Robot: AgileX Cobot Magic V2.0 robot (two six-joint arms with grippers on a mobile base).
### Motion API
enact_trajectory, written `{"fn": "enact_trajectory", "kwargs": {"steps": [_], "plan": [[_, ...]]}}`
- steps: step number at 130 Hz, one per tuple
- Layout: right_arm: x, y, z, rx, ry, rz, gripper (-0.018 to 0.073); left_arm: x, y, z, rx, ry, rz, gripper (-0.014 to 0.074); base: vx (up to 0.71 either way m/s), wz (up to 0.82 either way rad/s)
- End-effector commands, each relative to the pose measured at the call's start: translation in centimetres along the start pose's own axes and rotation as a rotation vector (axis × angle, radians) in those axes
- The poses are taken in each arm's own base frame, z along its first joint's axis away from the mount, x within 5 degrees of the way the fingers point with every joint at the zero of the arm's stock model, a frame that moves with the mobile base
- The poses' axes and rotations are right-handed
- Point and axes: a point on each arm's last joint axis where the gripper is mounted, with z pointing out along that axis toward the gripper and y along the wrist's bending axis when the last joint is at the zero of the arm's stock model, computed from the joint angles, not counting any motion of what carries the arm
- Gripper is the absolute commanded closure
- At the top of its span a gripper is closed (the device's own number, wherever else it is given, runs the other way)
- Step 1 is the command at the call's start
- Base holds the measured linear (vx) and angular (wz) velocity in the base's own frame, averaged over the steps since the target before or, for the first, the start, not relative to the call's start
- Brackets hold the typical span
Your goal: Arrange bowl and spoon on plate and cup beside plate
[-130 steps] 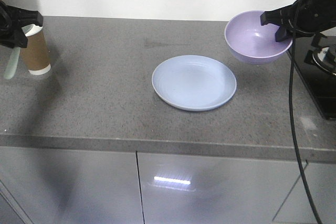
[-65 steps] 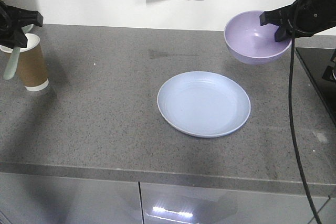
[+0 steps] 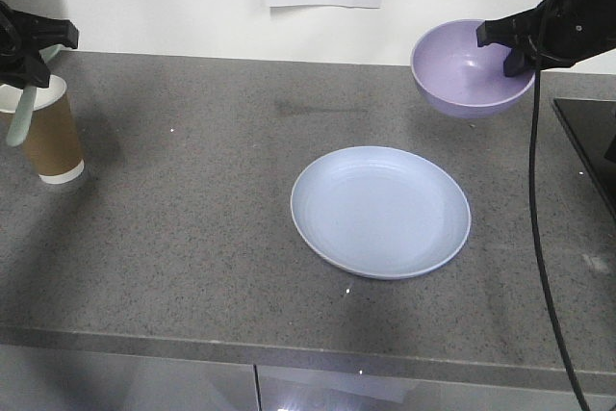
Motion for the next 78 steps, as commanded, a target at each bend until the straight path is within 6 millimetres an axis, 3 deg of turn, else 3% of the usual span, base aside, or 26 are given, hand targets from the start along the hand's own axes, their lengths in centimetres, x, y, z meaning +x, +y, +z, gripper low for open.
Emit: {"fn": "enact_trajectory", "kwargs": {"steps": [1,78], "plan": [[-1.28,0.38,-3.82,0.004,-0.144,-0.015,0.0564,-0.53,-0.48,-3.14,0.018,-0.120,0.007,0.0603,0.07,0.01],[-1.28,0.38,-3.82,0.004,-0.144,-0.015,0.0564,-0.53,-0.48,-3.14,0.018,-0.120,0.007,0.0603,0.07,0.00]]}}
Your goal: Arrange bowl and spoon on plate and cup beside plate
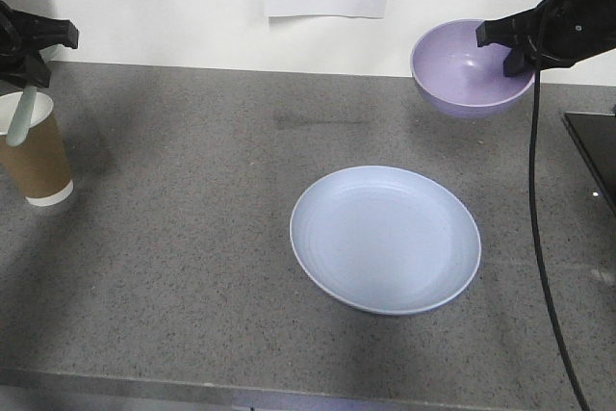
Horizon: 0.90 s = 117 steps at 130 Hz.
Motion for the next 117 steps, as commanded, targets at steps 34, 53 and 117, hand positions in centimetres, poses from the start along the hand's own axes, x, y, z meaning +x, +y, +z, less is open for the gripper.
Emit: {"fn": "enact_trajectory", "kwargs": {"steps": [34,53,117], "plan": [[-1.28,0.38,-3.82,0.004,-0.144,-0.015,0.0564,-0.53,-0.48,-3.14,0.018,-0.120,0.007,0.0603,0.07,0.00],[-1.28,0.38,-3.82,0.004,-0.144,-0.015,0.0564,-0.53,-0.48,-3.14,0.018,-0.120,0.007,0.0603,0.07,0.00],[-1.28,0.38,-3.82,0.004,-0.144,-0.015,0.0564,-0.53,-0.48,-3.14,0.018,-0.120,0.007,0.0603,0.04,0.00]]}}
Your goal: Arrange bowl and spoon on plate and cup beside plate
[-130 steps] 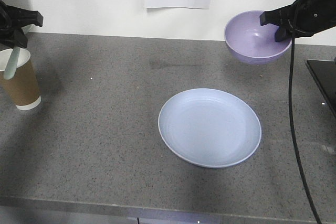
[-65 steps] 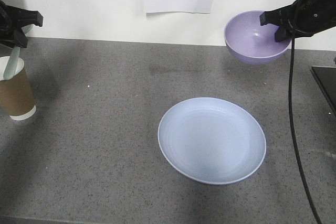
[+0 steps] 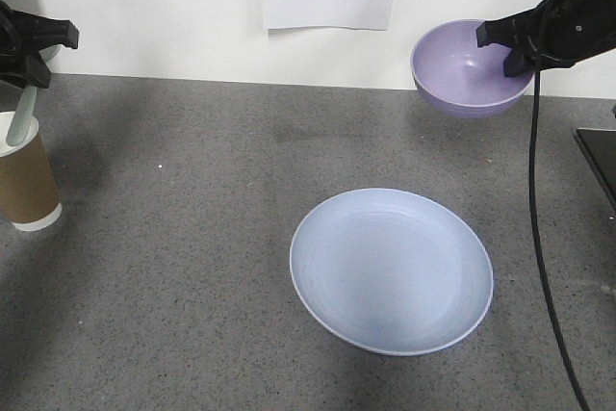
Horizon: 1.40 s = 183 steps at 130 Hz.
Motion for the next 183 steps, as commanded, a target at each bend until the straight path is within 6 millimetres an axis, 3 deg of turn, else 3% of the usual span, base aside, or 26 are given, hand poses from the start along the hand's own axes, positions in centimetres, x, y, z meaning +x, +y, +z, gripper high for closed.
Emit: {"fn": "enact_trajectory", "kwargs": {"steps": [1,183], "plan": [[-1.28,0.38,-3.82,0.004,-0.144,-0.015,0.0564,-0.53,-0.48,-3.14,0.018,-0.120,0.007,0.0603,0.00,0.00],[-1.27,0.38,-3.82,0.004,-0.143,-0.015,0.0564,-0.53,-0.48,-3.14,0.018,-0.120,0.007,0.0603,0.00,0.00]]}}
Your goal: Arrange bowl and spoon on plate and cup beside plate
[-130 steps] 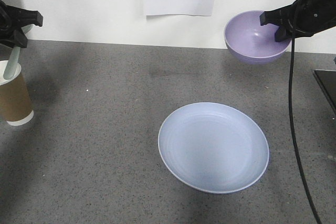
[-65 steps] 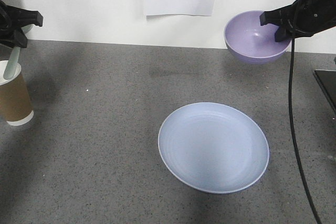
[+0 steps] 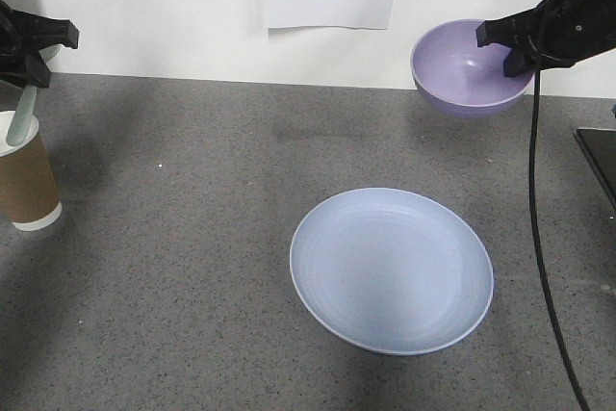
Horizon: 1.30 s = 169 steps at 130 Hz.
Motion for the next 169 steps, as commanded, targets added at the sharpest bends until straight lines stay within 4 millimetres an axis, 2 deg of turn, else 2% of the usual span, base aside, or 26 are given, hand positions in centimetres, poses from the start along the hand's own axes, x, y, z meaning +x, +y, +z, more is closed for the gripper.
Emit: {"fn": "enact_trajectory", "kwargs": {"steps": [1,34,53,69,92,111,131,149,169], "plan": [[-1.3,0.4,-3.8,0.004,-0.144,-0.015,0.0564,-0.5,-0.5,-3.1,0.018,-0.120,0.007,0.0603,0.00,0.00],[-1.5,0.7,-3.8,-0.038,-0.169,0.023,0.0564,-0.5,-0.5,-3.1,0.018,-0.120,0.007,0.0603,0.00,0.00],[-1.0,1.2,-3.5,-0.089,-0.108,0.027,0.0564,-0.5,-0.5,-3.1,0.018,-0.120,0.007,0.0603,0.00,0.00],[0.2,3.0,-3.3,-0.168,0.015,-0.084,0.0559,-0.5,-0.5,-3.1,0.018,-0.120,0.007,0.0603,0.00,0.00],[1.4,6.1,-2.4,-0.211,0.077,-0.175,0.0550,-0.5,-0.5,-3.1,0.018,-0.120,0.007,0.0603,0.00,0.00],[3.5,7.9,0.2,-0.237,0.156,-0.227,0.0545,-0.5,-0.5,-3.1,0.018,-0.120,0.007,0.0603,0.00,0.00],[6.5,8.4,2.8,-0.236,0.205,-0.239,0.0541,-0.5,-0.5,-3.1,0.018,-0.120,0.007,0.0603,0.00,0.00],[8.4,8.2,3.2,-0.217,0.161,-0.225,0.0538,-0.5,-0.5,-3.1,0.018,-0.120,0.007,0.0603,0.00,0.00],[10.6,7.9,3.4,-0.216,0.187,-0.235,0.0532,-0.5,-0.5,-3.1,0.018,-0.120,0.007,0.0603,0.00,0.00]]}}
